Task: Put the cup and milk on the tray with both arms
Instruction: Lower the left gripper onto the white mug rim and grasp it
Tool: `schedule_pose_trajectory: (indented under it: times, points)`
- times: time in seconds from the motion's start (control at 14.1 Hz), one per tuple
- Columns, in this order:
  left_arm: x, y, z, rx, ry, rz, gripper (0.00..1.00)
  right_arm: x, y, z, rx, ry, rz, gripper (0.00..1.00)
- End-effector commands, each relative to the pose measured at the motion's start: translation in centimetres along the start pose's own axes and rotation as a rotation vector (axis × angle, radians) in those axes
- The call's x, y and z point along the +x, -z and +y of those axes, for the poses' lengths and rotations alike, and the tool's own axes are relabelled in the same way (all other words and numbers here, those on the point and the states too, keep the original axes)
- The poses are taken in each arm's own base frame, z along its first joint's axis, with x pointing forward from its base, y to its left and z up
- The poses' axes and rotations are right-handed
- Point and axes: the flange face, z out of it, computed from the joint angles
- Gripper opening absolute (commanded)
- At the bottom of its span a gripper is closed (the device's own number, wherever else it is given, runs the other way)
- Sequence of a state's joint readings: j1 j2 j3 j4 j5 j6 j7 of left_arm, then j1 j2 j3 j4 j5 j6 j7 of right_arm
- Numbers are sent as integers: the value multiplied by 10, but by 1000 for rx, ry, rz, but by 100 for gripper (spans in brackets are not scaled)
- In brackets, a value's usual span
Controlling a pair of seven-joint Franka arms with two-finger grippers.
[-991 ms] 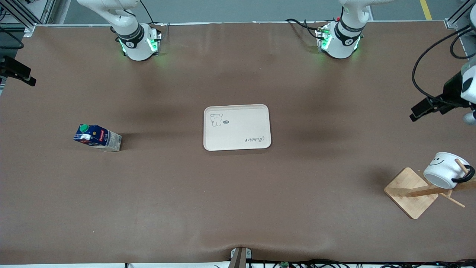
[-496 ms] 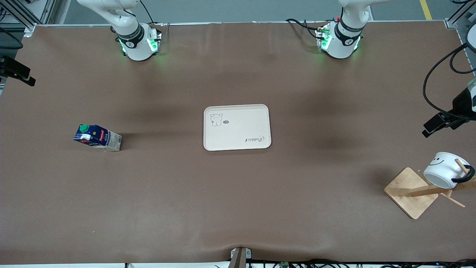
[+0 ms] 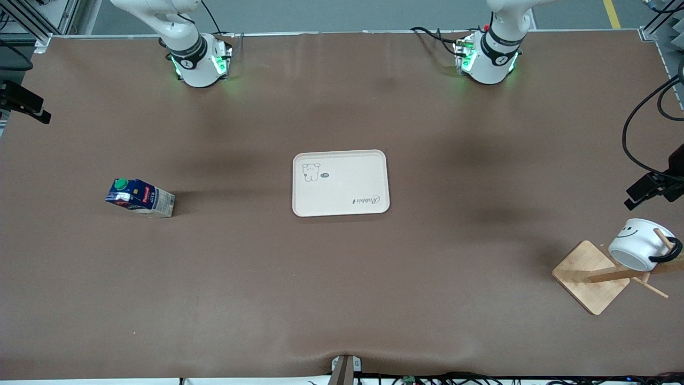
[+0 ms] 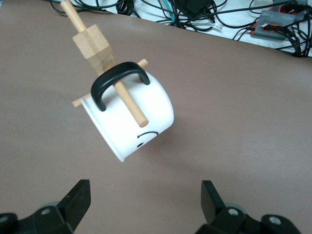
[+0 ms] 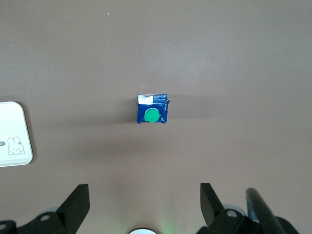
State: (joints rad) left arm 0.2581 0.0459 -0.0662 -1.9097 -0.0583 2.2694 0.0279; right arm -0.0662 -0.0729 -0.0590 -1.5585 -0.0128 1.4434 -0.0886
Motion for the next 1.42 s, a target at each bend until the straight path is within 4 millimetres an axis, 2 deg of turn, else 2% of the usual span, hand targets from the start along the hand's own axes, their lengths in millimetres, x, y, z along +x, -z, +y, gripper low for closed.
schedule_pose_trajectory:
  times: [0.0, 0.28, 0.42, 0.5, 0.57, 0.99, 1.06, 1.2, 1.27, 1.35]
  points:
    - [-10, -11, -22, -3, -50, 53, 100, -7, 3, 3, -2, -7, 2, 100]
    - [-22, -31, -43, -142, -14, 64, 100, -7, 3, 4, -1, -8, 4, 100]
    - [-24, -49, -52, -155, -89, 63, 100, -7, 3, 4, -1, -8, 2, 100]
    - [-22, -52, -63, -142, -119, 77, 100, -7, 3, 4, -1, -8, 2, 100]
    - [-22, -55, -67, -137, -125, 94, 100, -7, 3, 4, -1, -8, 2, 100]
    - [-14, -75, -70, -129, -124, 143, 100, -7, 2, 8, 0, -16, 1, 100]
    - [-11, -75, -69, -129, -125, 147, 96, -7, 1, 8, 0, -16, -1, 100]
    - [-8, -79, -71, -143, -107, 151, 79, -7, 2, 8, 0, -16, 1, 100]
    - [-8, -82, -70, -146, -107, 147, 67, -7, 1, 8, 0, -16, -1, 100]
    - [-8, -82, -68, -147, -110, 148, 49, -7, 1, 8, 0, -16, -1, 100]
